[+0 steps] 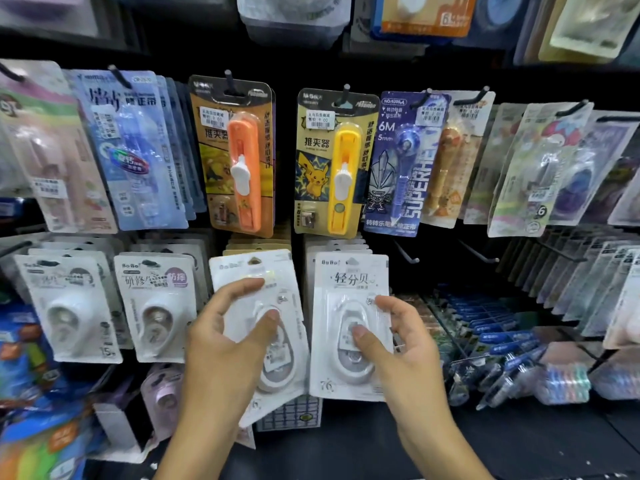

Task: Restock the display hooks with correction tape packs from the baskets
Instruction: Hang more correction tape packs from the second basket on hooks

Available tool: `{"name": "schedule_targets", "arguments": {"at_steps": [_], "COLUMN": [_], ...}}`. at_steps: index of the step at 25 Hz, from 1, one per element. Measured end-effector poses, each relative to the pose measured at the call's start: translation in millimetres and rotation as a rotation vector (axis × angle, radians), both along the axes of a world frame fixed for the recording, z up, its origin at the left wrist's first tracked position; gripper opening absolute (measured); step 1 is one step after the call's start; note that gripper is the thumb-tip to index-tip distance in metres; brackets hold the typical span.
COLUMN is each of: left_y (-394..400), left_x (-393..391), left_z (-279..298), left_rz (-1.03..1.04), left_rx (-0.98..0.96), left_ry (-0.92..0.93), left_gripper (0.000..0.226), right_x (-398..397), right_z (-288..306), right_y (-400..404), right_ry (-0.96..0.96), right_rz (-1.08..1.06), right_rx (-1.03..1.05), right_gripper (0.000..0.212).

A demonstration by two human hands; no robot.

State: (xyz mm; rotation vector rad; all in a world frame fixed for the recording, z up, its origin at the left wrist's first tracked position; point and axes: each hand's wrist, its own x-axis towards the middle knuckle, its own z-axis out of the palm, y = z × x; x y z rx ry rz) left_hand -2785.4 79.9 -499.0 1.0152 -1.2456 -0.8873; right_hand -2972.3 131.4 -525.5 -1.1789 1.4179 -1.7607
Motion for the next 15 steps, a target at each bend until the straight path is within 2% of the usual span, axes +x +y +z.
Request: {"name": "schedule_targets", "arguments": {"at_steps": [3, 7, 11, 13, 15], "left_y": [0, 5, -1, -3, -2], "left_x": [4, -3, 6, 6, 2], "left_z": [3, 4, 3, 4, 5], "left_rz": [0.009, 0.013, 0.073, 0.087, 0.081], "left_rx": [-0.011, -0.056, -0.085, -0.099, -0.100], "left_ry": [0.030, 0.028, 0.105, 0.122, 0.115], "left_gripper": [0.039, 0.041, 0.038, 0.036, 0.036], "right_x": [-1, 1, -3, 0, 2], "right_z": [-2, 2, -11, -8, 0], "right_y": [2, 3, 21, 22, 9], "right_ry": [0.177, 0.132, 0.031, 0.051, 0.096], "right_rz": [-0.045, 0.020, 0.081, 0.074, 0.004], "right_rx": [0.089, -0.002, -0.047, -0.092, -0.069], "right_gripper": [0.034, 0.030, 0.023, 0.030, 0.022]}}
